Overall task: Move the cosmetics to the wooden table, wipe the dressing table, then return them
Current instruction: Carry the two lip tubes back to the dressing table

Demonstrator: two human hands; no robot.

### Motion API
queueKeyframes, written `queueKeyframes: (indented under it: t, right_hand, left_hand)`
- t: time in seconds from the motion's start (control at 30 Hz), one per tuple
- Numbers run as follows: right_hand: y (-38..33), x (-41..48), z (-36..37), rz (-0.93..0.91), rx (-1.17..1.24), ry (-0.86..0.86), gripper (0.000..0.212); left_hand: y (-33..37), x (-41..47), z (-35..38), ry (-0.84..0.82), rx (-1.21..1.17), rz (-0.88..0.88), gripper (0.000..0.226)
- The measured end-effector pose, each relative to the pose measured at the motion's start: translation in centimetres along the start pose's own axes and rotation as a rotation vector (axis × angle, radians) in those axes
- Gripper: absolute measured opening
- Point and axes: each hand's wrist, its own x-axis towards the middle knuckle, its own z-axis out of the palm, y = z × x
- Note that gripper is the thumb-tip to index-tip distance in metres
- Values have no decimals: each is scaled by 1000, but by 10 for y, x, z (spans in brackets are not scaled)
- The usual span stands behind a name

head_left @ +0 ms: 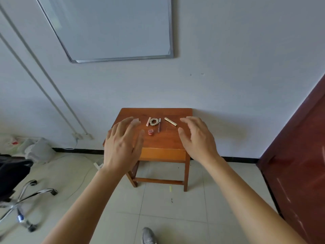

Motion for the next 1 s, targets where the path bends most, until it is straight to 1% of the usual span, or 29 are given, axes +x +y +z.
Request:
queueKeyframes:
  t: [0.1, 0.2, 0.37, 0.43, 0.6, 0.73, 0.87, 1.0]
  right_hand:
    - [5, 41, 43, -13, -26, -31, 35]
    - [13, 86, 87, -23, -76, -52, 37]
    - [17, 150, 160, 53, -92, -131, 40]
    - [22, 170, 181, 70, -111, -143, 41]
    - [45, 196, 221, 193, -131, -215, 40]
    - [73, 219, 251, 224, -154, -297, 42]
    - [103, 238, 281, 257, -139, -391, 42]
    - [136, 255, 311, 276, -110, -472, 43]
  left_hand:
    - [-42, 29, 34, -49, -7, -39, 38]
    - [-84, 62, 71, -98, -66, -76, 41]
    - [-155, 120, 128, -194, -120, -128, 41]
    - [-177, 143, 152, -237, -152, -120, 40]
    - [-211, 181, 218, -363, -193, -70, 37]
    - [-228, 195, 272, -560, -129, -24, 43]
    - [-235, 201, 314, -760, -98, -44, 52]
    - [-240, 201, 346, -905, -33, -83, 57]
